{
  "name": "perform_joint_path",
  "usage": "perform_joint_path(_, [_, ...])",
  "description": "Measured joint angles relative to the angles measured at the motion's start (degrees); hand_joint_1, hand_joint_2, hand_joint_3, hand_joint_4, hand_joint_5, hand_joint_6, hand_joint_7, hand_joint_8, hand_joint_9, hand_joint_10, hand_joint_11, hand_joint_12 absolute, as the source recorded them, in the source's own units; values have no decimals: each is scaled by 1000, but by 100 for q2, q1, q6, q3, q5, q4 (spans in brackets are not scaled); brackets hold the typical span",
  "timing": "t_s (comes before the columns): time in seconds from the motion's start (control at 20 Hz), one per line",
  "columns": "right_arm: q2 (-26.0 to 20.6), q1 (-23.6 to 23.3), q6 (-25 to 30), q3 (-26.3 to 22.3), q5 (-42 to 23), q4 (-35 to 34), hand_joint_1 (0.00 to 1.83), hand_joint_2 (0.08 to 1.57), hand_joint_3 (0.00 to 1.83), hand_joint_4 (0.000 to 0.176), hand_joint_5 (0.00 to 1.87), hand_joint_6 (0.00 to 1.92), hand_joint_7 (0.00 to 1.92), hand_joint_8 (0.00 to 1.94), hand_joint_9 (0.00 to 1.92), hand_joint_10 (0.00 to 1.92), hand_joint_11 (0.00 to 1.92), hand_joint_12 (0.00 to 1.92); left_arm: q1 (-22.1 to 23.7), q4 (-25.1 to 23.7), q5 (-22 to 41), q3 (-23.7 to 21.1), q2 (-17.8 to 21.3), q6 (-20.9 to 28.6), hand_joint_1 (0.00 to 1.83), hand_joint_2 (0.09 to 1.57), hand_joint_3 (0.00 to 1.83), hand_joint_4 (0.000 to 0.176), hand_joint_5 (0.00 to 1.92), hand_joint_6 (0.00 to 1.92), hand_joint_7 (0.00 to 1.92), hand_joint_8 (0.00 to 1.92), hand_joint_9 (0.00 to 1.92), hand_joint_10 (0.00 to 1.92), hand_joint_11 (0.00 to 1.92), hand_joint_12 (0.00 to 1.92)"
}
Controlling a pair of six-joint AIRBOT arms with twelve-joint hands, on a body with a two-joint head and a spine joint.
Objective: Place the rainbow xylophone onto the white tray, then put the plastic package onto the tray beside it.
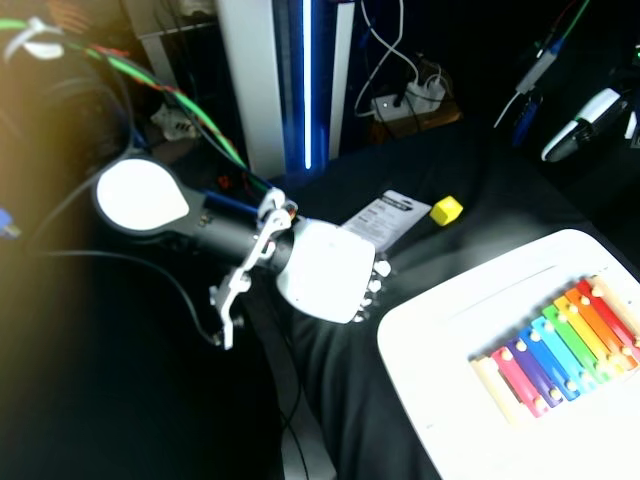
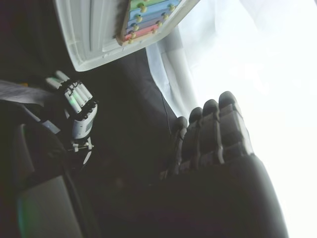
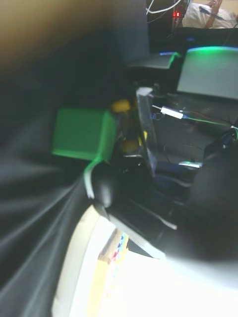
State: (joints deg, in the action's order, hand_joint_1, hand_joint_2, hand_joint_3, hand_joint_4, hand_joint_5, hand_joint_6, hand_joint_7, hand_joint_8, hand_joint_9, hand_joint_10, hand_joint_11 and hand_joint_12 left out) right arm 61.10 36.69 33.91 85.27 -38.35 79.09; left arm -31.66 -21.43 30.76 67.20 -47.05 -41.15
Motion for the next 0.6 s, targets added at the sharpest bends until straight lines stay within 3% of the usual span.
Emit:
perform_joint_path(0.05, [0,0,-9,0,-11,55,1138,1170,0,0,862,1147,972,1732,1172,1881,1275,1911,0,7,-17,0,0,-4,854,701,0,0,0,0,15,5,0,0,0,0])
perform_joint_path(0.1, [0,0,-11,4,-9,48,1135,1180,0,0,847,1169,973,1492,1136,1686,1209,1826,0,7,-7,0,0,-4,868,702,0,0,0,0,15,4,0,0,0,0])
perform_joint_path(0.25, [17,0,-50,7,28,131,1140,1171,0,0,865,1143,1039,1209,1146,1438,1146,1690,-7,7,-15,0,0,-7,873,715,2,0,0,0,3,0,0,0,0,0])
perform_joint_path(0.4, [50,0,-70,11,74,107,1146,1163,0,0,880,1120,1049,1255,1178,1502,1198,1709,-7,9,-26,0,0,-9,858,702,0,0,0,0,10,3,0,0,0,0])
perform_joint_path(0.45, [55,0,-70,11,74,70,1150,1156,1,0,890,1102,1028,1593,1182,1800,1254,1898,-7,7,-22,0,-9,-11,860,698,0,0,0,0,13,3,0,0,0,0])
perform_joint_path(0.5, [55,-2,-70,11,72,44,1149,1156,0,0,892,1100,1000,1442,1145,1668,1187,1851,-7,9,-31,0,-13,-15,850,702,0,0,0,0,9,1,0,0,0,0])
perform_joint_path(0.55, [52,-13,-70,11,70,-2,1152,1151,0,0,902,1085,1015,1499,1159,1704,1210,1877,-7,9,-52,0,-24,-24,828,705,0,0,0,0,9,1,0,0,0,0])
perform_joint_path(0.6, [52,-48,-72,11,68,0,1153,1149,0,0,906,1077,1020,1282,1145,1525,1172,1770,-7,7,-52,0,-31,-26,819,705,0,0,0,0,8,0,0,0,0,0])
